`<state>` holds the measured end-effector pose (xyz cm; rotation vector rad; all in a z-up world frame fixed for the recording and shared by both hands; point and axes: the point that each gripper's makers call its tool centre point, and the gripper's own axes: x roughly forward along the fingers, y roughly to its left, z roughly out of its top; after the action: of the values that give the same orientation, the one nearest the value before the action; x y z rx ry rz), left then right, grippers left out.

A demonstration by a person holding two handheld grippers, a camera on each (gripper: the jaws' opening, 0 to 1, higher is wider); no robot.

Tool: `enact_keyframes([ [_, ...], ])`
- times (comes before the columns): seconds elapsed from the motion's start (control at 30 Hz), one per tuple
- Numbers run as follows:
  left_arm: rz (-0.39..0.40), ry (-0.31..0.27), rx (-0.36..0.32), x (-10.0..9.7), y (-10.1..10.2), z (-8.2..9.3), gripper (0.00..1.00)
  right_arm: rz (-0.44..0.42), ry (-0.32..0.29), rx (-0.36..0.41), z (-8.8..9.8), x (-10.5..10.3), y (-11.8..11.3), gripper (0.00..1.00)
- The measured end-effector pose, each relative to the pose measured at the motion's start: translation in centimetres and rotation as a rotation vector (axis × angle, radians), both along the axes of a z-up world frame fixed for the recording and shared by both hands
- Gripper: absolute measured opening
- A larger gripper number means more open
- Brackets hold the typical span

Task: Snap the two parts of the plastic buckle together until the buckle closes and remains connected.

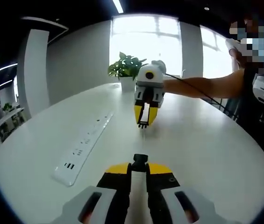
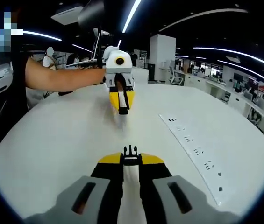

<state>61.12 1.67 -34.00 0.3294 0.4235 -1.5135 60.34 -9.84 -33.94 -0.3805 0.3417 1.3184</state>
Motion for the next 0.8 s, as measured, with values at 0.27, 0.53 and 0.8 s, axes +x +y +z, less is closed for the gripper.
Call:
enact_keyframes([
  [0.27, -0.002, 0.003, -0.004, 0.1, 0.1, 0.5, 0.10, -0.004, 0.007, -0.007, 0.4, 0.0, 0.2, 0.11],
  [0.53, 0.000, -0.001, 0.000, 0.0, 0.3, 0.7, 0.10, -0.006, 0.001, -0.011, 0.9, 0.1, 0.3, 0.12],
  [0.8, 0.002, -0.005, -0.003, -0.2, 0.5, 1.4, 0.10, -0.012, -0.005, -0.006, 1.6, 0.1, 0.4, 0.12],
])
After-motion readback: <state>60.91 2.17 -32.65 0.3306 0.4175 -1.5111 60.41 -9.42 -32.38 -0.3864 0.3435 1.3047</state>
